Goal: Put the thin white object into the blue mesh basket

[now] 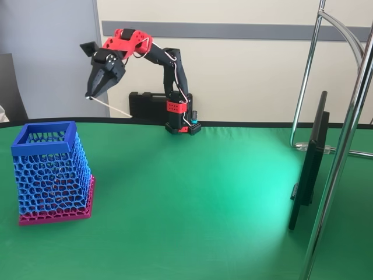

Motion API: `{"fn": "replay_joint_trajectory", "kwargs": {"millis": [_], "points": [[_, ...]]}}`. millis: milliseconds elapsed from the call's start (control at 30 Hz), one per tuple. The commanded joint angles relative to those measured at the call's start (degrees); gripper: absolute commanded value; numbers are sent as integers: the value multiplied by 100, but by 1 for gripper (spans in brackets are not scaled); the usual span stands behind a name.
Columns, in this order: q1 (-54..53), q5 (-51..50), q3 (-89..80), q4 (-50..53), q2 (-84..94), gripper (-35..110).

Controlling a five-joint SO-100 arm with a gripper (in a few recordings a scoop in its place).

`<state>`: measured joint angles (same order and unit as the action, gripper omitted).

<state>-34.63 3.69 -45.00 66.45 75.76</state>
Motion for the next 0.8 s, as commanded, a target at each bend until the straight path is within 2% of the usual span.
{"fn": "replay_joint_trajectory", "kwargs": {"millis": [0,267,767], "points": [[-132,53,378,-316,-149,1],[-387,246,1389,-536,-993,1],[-158,1037,1837,-2224,-2065,1]]}}
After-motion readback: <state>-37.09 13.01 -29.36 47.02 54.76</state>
